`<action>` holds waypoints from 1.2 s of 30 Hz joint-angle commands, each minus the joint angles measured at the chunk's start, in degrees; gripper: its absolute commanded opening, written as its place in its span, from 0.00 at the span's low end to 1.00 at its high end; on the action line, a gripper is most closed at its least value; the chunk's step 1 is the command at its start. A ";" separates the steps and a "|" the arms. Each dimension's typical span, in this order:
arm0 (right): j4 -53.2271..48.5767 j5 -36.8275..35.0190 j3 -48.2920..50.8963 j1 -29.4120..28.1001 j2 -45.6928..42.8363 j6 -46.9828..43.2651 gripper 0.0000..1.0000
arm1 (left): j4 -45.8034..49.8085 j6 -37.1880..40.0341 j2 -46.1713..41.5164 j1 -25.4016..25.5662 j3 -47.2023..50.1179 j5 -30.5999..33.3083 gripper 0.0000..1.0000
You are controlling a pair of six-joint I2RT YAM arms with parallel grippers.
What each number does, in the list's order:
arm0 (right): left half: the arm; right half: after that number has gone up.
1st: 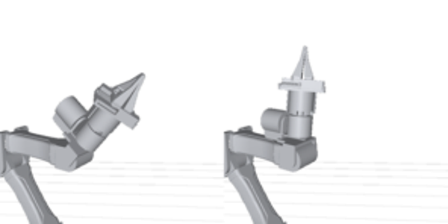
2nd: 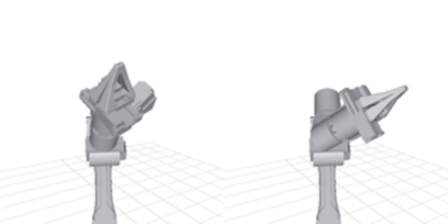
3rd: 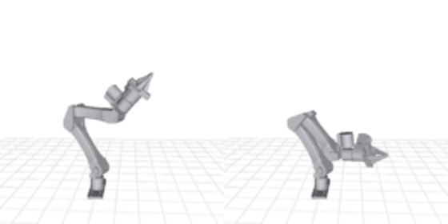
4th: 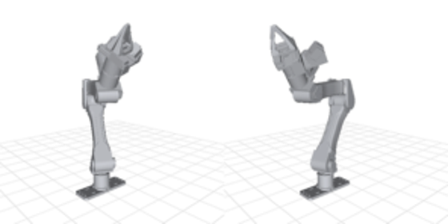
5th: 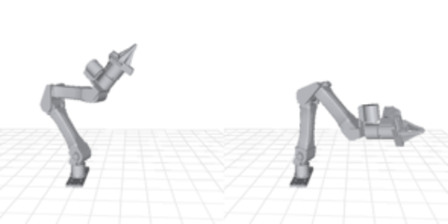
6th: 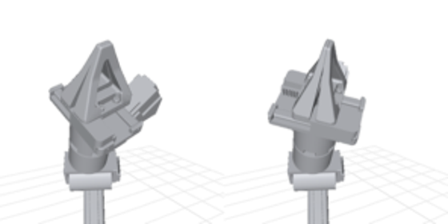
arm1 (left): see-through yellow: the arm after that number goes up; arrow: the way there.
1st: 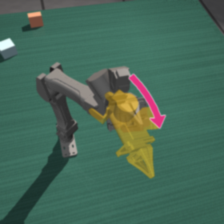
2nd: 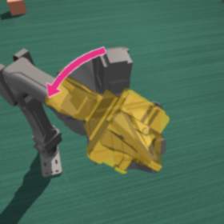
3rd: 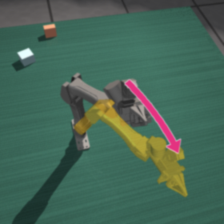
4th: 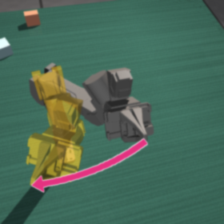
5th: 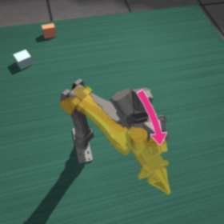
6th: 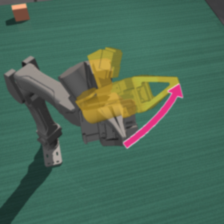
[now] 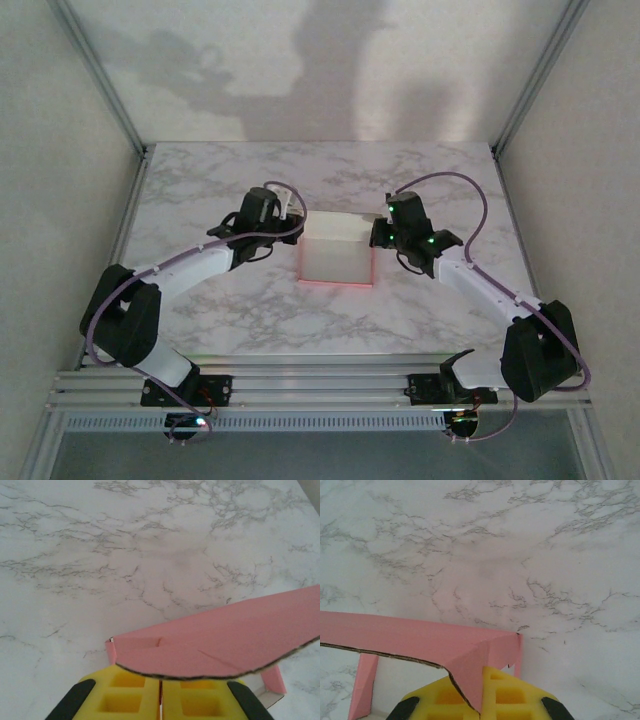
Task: Fold the paper box
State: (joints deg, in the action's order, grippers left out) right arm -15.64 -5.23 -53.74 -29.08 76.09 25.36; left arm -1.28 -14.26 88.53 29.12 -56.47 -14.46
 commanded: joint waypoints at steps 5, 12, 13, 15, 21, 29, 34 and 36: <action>0.56 -2.89 1.18 -0.36 -1.92 1.80 0.00 | 4.38 5.96 -1.00 1.14 -0.62 6.50 0.09; 0.17 -3.16 1.00 -0.45 -1.31 1.71 0.00 | 8.47 8.33 -0.03 2.73 -2.58 10.69 0.09; 0.21 -3.18 1.00 -0.55 -1.30 1.77 0.00 | 8.79 8.20 0.15 3.00 -2.85 11.03 0.09; 0.10 -3.54 1.01 -0.74 -1.33 1.92 0.00 | 9.02 7.57 0.49 3.43 -3.41 12.02 0.09; -0.09 -6.37 1.02 -1.84 -1.63 3.66 0.00 | 8.98 3.15 1.90 5.43 -4.87 18.19 0.06; -0.42 -10.57 0.92 -2.88 -1.39 7.27 0.00 | 11.84 4.59 5.72 8.56 -8.33 27.46 0.07; 0.08 -11.36 1.00 -2.98 -1.31 8.88 0.00 | 12.27 3.28 6.32 9.11 -9.16 28.00 0.07; 0.43 -11.17 0.92 -3.04 -1.13 9.34 0.00 | 12.34 2.31 6.74 9.37 -9.65 27.99 0.07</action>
State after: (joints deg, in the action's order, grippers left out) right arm -16.01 -13.26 -53.12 -31.92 76.03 32.29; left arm 7.81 -10.33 94.35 38.44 -64.62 9.26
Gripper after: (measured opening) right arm 0.041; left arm 0.069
